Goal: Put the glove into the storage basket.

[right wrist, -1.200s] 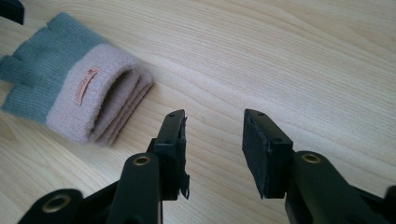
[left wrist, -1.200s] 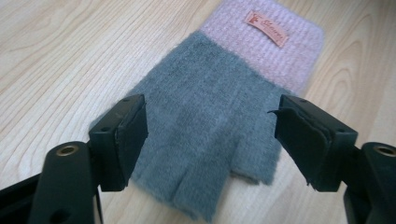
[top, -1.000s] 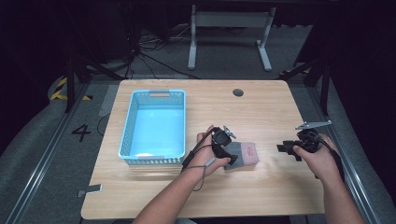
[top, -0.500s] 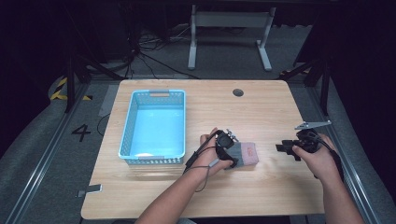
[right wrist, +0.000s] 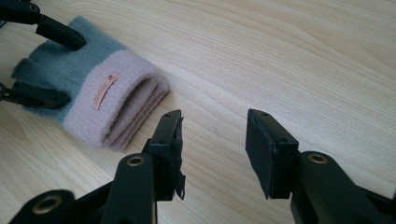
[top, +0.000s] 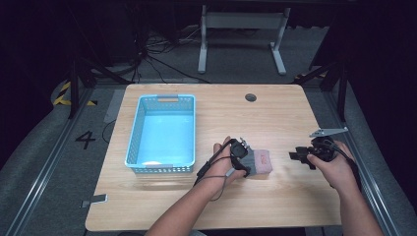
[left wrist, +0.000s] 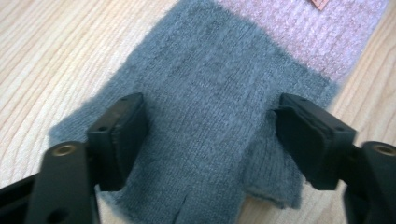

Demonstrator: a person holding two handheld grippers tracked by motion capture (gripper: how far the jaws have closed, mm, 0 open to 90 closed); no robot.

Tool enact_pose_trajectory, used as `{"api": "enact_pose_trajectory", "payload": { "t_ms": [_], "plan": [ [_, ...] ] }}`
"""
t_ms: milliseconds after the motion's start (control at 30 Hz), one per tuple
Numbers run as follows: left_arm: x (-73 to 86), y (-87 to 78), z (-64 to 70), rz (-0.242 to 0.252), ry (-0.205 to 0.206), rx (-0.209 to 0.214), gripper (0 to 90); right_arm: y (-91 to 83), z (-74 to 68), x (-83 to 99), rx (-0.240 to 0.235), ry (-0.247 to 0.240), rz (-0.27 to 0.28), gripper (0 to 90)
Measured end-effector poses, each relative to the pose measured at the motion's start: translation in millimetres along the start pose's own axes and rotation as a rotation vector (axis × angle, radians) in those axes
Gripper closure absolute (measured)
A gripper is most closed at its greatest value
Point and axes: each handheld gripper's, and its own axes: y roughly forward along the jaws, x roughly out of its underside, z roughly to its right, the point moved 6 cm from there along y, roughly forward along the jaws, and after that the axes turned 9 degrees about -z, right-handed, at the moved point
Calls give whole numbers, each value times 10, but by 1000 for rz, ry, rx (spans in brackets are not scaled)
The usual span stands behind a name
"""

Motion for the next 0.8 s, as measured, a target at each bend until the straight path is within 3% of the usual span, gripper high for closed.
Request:
{"api": "enact_pose_trajectory", "payload": {
  "t_ms": [333, 433, 533, 800],
  "plan": [
    [-6, -28, -12, 24, -14, -14, 592, 17, -12, -6, -5, -4, -1, 570],
    [-9, -35, -10, 32, -7, -16, 637, 13, -9, -4, -7, -1, 0, 570],
    [-12, -58, -18, 34, -9, 8, 664, 12, 7, -2, -8, -1, 3, 571],
    [-14, -237, 5, 61, 3, 48, 676, 25, 33, -8, -6, 3, 1, 571]
  ]
}}
